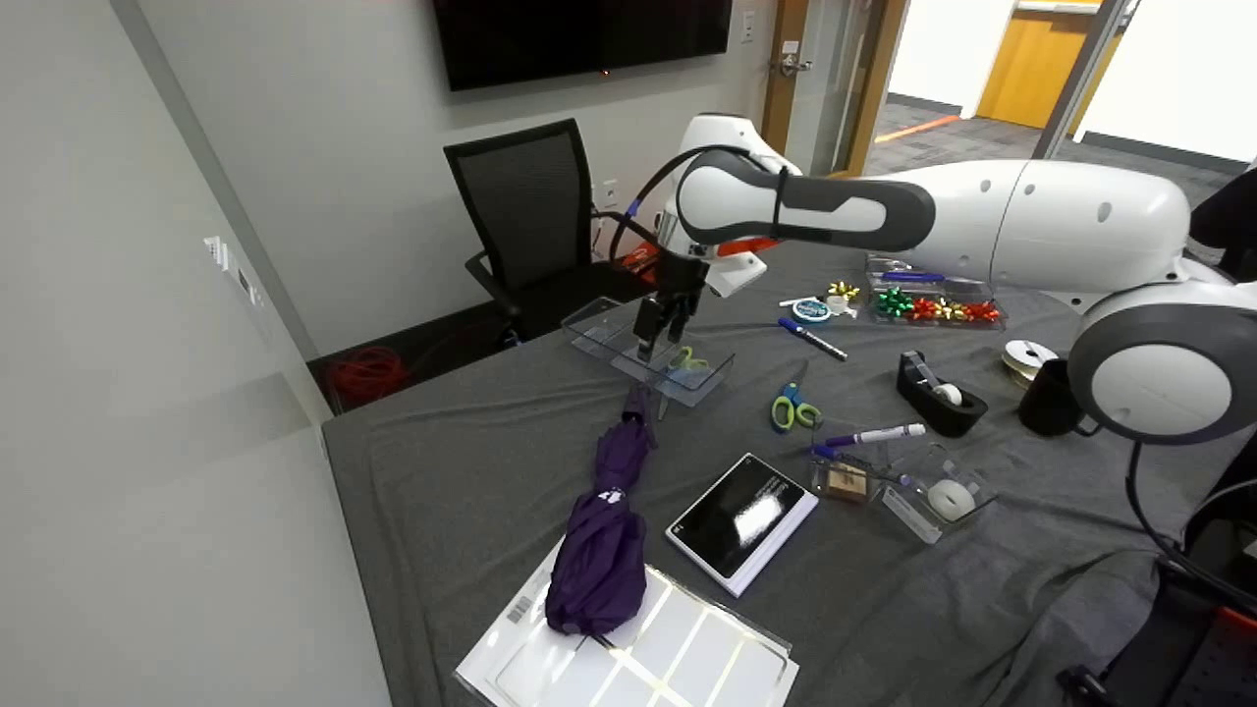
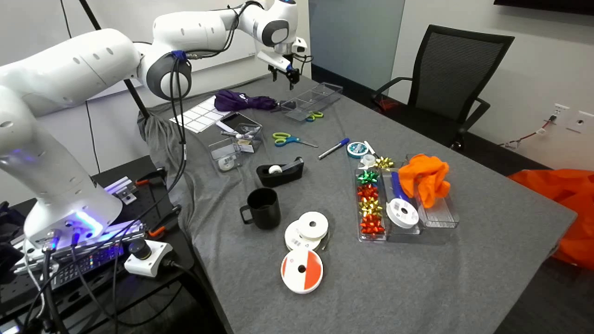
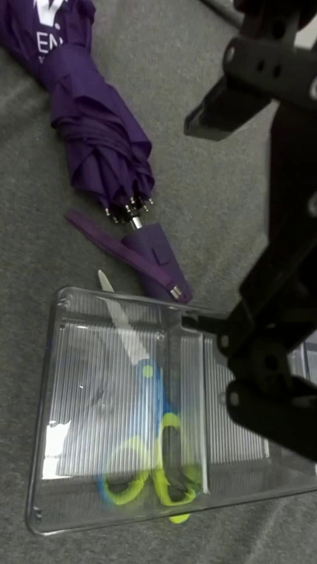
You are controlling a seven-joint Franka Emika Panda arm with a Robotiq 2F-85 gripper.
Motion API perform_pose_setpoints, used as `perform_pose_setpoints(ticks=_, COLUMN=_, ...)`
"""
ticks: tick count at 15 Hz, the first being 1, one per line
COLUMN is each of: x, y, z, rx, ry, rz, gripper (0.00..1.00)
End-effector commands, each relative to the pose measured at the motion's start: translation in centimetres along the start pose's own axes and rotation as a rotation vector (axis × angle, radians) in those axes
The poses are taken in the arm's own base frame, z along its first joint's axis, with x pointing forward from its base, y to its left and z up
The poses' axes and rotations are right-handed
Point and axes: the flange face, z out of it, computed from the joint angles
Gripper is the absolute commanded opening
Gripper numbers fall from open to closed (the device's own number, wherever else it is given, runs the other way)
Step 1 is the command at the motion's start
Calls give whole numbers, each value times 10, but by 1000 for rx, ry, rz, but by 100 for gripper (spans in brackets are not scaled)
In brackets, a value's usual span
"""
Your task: Move the purple umbrella forward and move the clear case to the right
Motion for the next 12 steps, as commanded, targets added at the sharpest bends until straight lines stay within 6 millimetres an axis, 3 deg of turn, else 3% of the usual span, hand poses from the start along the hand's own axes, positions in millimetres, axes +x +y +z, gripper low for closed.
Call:
perform_pose_setpoints(ticks=1, x=6, y=-6, z=-28, rx=22, ry=38, rz=46, gripper=100)
perform_pose_setpoints(ticks=5, x=12, y=-18, z=-42, rx=-8, ry=65, rz=140, gripper=100)
perform_pose_setpoints(ticks=12, x=11, y=-23, z=-40, rx=-55, ry=41, rz=259, gripper=100)
